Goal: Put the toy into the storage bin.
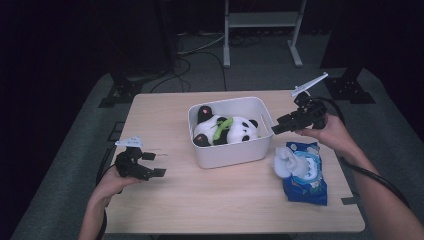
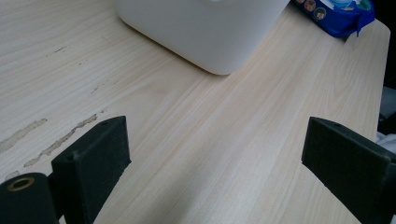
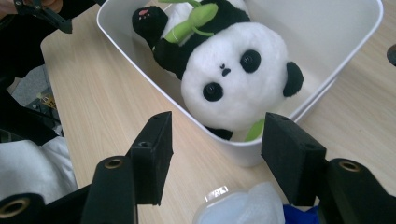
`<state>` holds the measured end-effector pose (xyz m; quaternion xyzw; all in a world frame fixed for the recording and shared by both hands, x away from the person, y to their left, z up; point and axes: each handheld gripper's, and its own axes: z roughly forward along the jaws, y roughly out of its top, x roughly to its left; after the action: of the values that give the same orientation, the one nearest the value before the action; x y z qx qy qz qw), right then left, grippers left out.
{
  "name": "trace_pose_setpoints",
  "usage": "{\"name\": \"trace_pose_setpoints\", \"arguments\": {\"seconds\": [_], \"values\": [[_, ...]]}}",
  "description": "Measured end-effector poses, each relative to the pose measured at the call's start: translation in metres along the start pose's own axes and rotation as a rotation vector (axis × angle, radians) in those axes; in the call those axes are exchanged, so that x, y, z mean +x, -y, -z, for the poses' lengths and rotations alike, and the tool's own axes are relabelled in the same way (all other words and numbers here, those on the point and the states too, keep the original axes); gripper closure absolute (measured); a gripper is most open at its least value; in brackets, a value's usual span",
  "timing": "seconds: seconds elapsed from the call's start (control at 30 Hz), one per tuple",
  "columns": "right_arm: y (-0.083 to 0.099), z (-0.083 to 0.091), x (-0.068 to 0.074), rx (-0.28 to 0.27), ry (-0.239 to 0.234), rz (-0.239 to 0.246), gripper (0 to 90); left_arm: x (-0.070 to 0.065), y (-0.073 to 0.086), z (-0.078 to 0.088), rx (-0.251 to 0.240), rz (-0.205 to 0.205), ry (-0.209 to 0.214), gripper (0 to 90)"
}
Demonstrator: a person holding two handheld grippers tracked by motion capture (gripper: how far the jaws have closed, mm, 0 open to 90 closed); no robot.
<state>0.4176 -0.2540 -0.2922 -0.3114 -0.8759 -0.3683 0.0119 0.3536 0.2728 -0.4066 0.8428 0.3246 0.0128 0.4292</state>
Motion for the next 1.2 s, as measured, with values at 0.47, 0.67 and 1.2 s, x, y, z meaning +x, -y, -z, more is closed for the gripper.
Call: {"name": "trace_pose_setpoints", "arguments": {"seconds": [0.47,0.67,1.2], "values": [[0.031,0.011,-0.004,-0.030,0.013,-0.048,40.6,-0.002,0.000,-0.001,0.003,0.002,0.004,6.4],[0.044,0.009,-0.005,-0.032,0.014,-0.070,40.0,-0.003,0.000,-0.001,0.006,-0.003,0.004,6.4],[0.077,0.002,-0.007,-0.050,0.006,-0.120,39.6,-0.005,-0.001,-0.001,0.011,-0.014,0.001,6.4]]}}
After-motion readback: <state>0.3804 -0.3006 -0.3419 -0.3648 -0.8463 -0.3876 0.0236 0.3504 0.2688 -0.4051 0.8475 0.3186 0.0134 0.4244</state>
